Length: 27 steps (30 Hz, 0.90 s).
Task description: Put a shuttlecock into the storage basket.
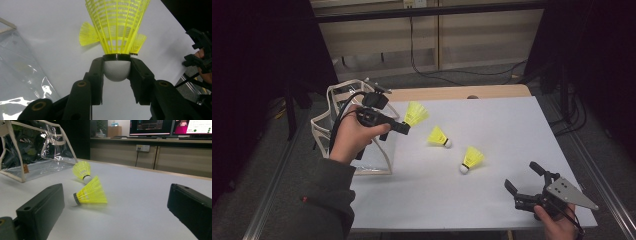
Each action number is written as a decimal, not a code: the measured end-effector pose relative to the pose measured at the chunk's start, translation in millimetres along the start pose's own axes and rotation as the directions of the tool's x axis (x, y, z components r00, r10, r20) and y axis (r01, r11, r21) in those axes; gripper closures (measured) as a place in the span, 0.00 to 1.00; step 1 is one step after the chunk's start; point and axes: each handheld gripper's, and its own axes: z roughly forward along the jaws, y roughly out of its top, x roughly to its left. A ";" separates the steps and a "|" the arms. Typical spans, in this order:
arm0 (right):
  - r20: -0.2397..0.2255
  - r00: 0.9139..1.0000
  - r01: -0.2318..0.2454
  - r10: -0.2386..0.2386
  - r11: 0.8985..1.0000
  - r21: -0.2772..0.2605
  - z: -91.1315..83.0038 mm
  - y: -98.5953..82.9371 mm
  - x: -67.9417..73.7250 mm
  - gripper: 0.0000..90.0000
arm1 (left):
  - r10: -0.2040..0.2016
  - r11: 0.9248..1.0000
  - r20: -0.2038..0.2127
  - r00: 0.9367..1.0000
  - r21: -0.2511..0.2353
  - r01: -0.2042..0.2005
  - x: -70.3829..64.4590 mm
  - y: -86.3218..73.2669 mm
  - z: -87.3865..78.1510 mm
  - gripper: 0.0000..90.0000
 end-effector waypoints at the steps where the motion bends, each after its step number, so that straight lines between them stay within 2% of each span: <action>1: 0.000 1.000 0.000 0.000 1.000 0.000 0.0 0.0 -0.1 0.01 | 0.000 1.000 -0.005 1.000 -0.003 0.000 0.7 0.5 -0.6 0.72; 27: -0.001 1.000 -0.008 0.008 1.000 -0.004 -0.3 0.0 -0.9 0.01 | -0.031 0.999 -0.035 0.999 -0.024 0.030 10.6 11.2 -11.9 0.72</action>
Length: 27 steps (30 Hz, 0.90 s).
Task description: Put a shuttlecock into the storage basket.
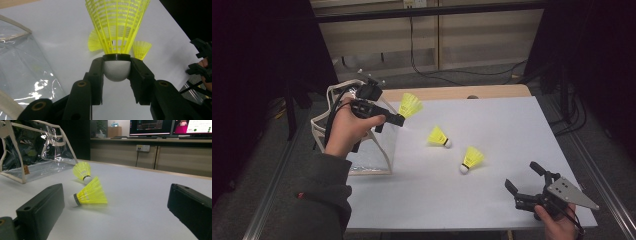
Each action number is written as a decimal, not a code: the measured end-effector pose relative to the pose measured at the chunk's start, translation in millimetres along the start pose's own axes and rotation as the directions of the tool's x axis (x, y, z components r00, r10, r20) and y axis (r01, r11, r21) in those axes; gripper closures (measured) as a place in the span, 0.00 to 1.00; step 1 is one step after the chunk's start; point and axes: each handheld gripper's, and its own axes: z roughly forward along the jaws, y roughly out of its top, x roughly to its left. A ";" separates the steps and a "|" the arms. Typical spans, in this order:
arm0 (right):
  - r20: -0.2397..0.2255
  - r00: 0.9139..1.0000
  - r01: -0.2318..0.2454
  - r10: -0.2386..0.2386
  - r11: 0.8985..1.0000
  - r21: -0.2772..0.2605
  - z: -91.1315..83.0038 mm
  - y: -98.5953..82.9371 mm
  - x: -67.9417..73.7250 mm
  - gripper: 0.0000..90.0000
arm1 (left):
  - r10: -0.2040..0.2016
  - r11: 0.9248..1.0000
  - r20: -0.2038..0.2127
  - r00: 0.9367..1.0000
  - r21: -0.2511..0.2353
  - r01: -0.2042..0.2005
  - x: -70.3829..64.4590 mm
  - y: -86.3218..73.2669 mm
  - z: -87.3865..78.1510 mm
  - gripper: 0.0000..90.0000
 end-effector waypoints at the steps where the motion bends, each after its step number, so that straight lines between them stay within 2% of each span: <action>1: 0.000 1.000 0.000 0.000 1.000 0.000 0.0 0.0 0.0 0.01 | -0.001 1.000 -0.002 1.000 -0.002 0.001 0.1 0.3 -0.4 0.72; 27: -0.003 1.000 0.000 0.000 1.000 0.004 0.1 -0.2 0.3 0.01 | -0.012 1.000 -0.038 0.999 -0.016 0.012 6.1 9.8 -11.2 0.72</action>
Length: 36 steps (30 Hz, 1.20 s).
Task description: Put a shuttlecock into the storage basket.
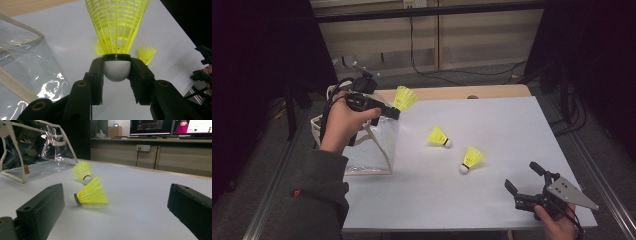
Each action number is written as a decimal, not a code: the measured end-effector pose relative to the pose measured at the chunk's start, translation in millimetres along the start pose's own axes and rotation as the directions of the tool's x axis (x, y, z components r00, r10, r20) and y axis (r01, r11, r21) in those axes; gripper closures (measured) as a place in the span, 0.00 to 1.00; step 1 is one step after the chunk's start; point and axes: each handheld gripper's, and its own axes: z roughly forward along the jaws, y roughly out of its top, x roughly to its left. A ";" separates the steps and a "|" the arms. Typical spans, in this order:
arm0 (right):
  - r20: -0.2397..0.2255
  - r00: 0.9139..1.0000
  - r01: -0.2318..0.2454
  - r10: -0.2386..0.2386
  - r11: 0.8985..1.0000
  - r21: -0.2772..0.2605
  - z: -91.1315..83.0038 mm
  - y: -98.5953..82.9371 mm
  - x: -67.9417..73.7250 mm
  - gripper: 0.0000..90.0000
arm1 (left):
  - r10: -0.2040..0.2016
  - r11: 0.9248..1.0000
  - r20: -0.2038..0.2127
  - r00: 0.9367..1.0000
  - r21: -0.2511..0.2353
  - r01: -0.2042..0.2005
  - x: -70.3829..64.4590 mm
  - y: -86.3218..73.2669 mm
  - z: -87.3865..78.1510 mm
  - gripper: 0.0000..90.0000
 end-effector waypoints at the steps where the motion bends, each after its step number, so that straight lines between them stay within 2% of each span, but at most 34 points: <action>1: 0.000 1.000 -0.001 0.001 1.000 0.000 0.0 0.0 0.0 0.01 | -0.003 1.000 -0.001 1.000 -0.005 0.003 0.1 0.3 -0.1 0.72; 11: -0.001 1.000 0.000 0.000 1.000 -0.003 0.1 0.0 0.1 0.01 | -0.011 1.000 -0.020 1.000 -0.017 0.011 3.9 5.4 -7.0 0.72; 29: 0.000 1.000 0.000 0.000 1.000 -0.008 -0.2 0.3 -0.2 0.01 | -0.036 0.999 -0.054 0.998 -0.031 0.034 14.5 7.0 -12.6 0.72; 32: 0.000 1.000 0.000 0.000 1.000 -0.008 -0.2 0.4 -0.1 0.01 | -0.032 0.999 -0.075 0.997 -0.032 0.029 15.7 7.0 -13.6 0.72; 36: -0.001 1.000 -0.001 0.001 1.000 -0.007 -0.2 0.3 0.0 0.01 | -0.038 0.999 -0.075 0.996 -0.040 0.035 17.5 6.8 -14.7 0.72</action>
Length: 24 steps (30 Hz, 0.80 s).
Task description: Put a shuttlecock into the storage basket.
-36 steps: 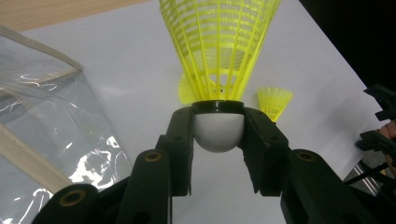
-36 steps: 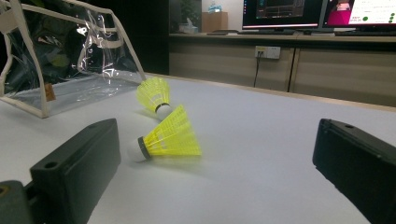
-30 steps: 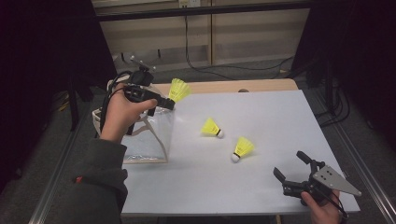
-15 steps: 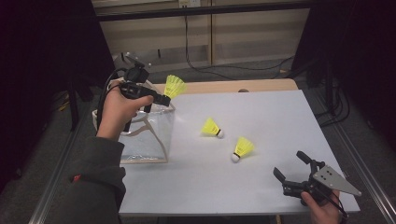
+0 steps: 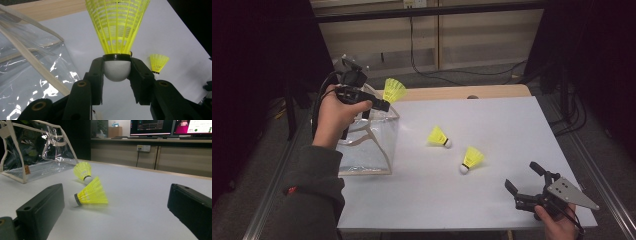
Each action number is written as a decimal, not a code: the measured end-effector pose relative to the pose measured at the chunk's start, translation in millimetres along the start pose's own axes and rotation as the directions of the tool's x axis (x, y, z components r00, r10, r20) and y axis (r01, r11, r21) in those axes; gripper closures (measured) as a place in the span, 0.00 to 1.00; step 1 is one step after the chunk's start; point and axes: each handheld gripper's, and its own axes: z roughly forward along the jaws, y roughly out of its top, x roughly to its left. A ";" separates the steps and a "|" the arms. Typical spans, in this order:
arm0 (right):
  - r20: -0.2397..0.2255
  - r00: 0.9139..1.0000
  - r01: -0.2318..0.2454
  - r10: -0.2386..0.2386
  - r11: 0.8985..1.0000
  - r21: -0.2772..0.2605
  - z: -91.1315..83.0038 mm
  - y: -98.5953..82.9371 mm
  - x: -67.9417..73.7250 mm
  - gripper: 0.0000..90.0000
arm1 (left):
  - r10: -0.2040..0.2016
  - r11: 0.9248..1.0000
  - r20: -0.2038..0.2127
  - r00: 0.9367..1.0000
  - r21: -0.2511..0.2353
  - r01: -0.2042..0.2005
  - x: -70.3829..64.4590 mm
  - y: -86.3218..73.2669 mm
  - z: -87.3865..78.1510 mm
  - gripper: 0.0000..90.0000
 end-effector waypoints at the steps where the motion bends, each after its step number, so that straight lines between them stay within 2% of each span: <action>1: -0.001 1.000 0.001 -0.001 1.000 0.002 -0.1 0.0 -0.1 0.01 | -0.001 1.000 0.000 1.000 -0.002 0.001 0.4 0.0 -0.2 0.72; 24: -0.005 1.000 0.000 0.000 1.000 0.006 -0.6 0.3 0.3 0.01 | -0.007 1.000 -0.044 0.999 -0.009 0.007 10.8 1.0 -8.7 0.72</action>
